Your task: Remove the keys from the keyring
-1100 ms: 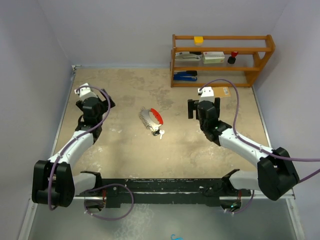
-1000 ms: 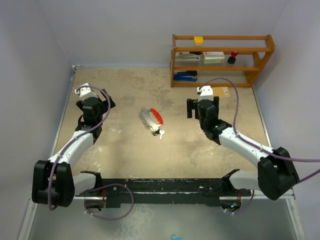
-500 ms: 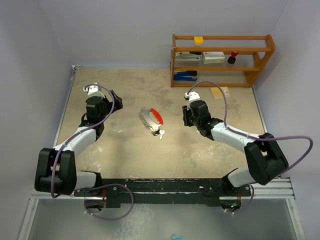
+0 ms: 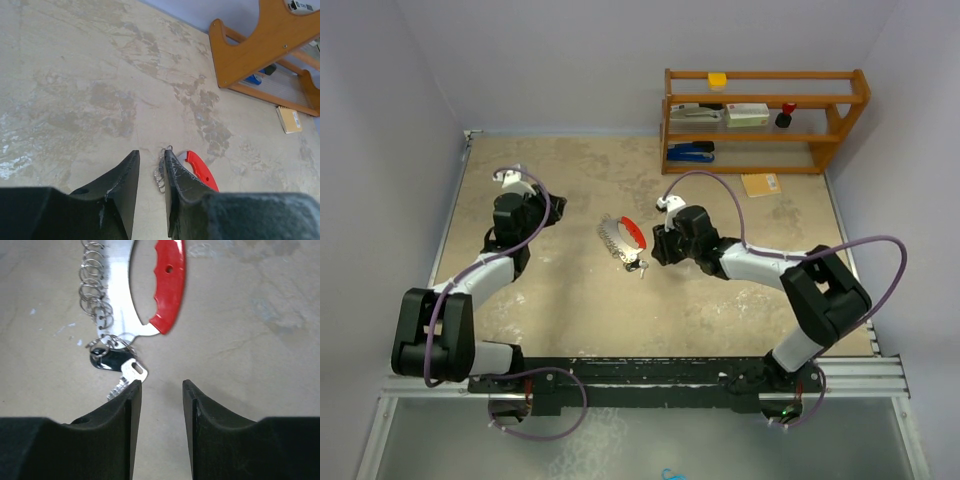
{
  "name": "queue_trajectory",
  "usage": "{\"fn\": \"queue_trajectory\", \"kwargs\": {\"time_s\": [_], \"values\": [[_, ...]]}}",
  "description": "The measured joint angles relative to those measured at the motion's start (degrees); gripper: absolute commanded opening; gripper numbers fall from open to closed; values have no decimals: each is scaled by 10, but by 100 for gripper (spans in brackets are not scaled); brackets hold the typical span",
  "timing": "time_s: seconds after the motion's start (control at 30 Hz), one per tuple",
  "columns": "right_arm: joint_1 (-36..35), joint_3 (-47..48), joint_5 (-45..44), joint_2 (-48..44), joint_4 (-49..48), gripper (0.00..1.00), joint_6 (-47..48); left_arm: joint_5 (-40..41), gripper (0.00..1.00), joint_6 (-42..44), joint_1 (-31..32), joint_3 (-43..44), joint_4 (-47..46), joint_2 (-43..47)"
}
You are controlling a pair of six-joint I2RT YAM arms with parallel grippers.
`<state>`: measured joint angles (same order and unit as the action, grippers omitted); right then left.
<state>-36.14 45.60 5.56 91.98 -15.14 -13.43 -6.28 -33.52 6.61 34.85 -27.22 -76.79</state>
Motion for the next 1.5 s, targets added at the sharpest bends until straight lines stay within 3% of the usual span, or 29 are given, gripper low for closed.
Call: {"fn": "queue_trajectory", "kwargs": {"time_s": [0.4, 1.5], "values": [[-22, 65, 33, 60, -18, 24, 1, -38, 21, -4, 0, 0, 3, -5], [-37, 78, 43, 127, -18, 26, 3, -46, 21, -4, 0, 0, 14, -16]]}}
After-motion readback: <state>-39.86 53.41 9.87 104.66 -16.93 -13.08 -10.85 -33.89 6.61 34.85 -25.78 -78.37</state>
